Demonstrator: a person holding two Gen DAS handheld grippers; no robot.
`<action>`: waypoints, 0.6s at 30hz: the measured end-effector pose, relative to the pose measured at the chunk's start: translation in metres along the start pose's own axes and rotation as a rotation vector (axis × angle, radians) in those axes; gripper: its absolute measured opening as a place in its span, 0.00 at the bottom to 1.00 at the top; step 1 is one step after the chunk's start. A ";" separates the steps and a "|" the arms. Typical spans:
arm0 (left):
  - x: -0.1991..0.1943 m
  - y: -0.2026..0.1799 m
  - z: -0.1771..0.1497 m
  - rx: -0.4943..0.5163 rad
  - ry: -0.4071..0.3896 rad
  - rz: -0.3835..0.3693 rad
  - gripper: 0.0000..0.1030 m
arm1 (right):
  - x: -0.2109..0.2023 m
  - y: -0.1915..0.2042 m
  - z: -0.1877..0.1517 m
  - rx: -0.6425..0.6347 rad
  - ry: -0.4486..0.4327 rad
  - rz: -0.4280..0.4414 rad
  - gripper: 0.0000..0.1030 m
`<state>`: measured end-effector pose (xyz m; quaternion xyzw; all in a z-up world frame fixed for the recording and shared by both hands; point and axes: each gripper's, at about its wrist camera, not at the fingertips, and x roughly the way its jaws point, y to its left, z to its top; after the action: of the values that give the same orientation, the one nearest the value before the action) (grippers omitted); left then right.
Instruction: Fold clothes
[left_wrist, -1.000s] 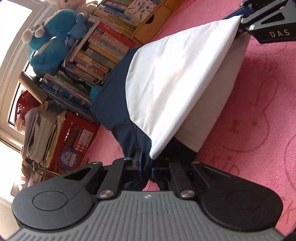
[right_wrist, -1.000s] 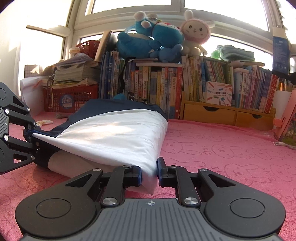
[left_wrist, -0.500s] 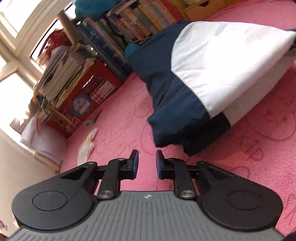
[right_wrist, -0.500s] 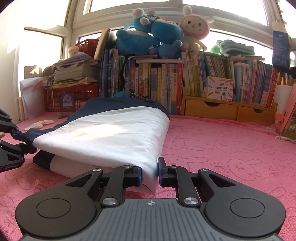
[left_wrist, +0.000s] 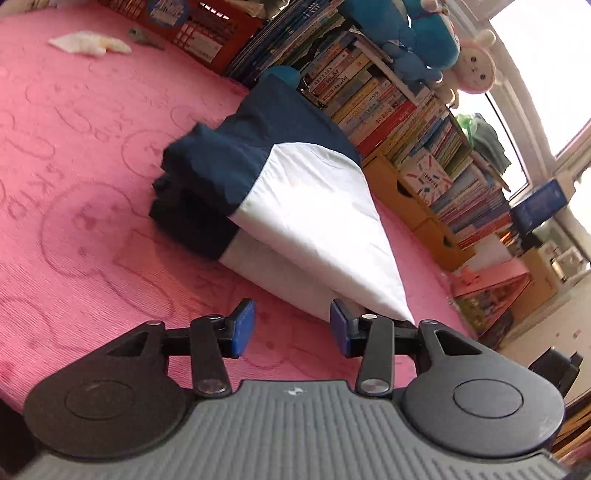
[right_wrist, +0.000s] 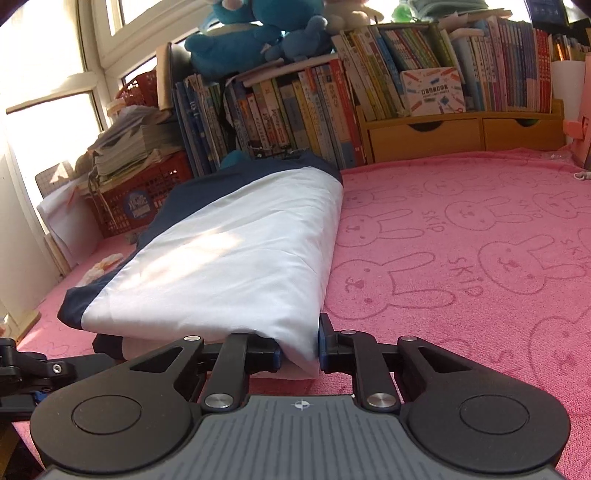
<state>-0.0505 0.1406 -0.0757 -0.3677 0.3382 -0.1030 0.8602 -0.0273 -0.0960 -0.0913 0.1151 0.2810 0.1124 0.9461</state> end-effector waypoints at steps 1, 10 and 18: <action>0.007 -0.001 0.001 -0.028 -0.004 -0.011 0.45 | -0.002 0.000 0.003 0.001 -0.004 0.005 0.19; 0.043 0.004 0.002 -0.176 -0.080 0.044 0.23 | -0.009 0.005 0.012 -0.051 -0.042 -0.008 0.18; -0.005 0.055 0.033 -0.225 -0.309 0.268 0.11 | -0.012 0.012 0.006 -0.140 -0.085 -0.060 0.18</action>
<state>-0.0366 0.2003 -0.0955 -0.4244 0.2577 0.1081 0.8613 -0.0354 -0.0890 -0.0765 0.0451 0.2354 0.0985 0.9658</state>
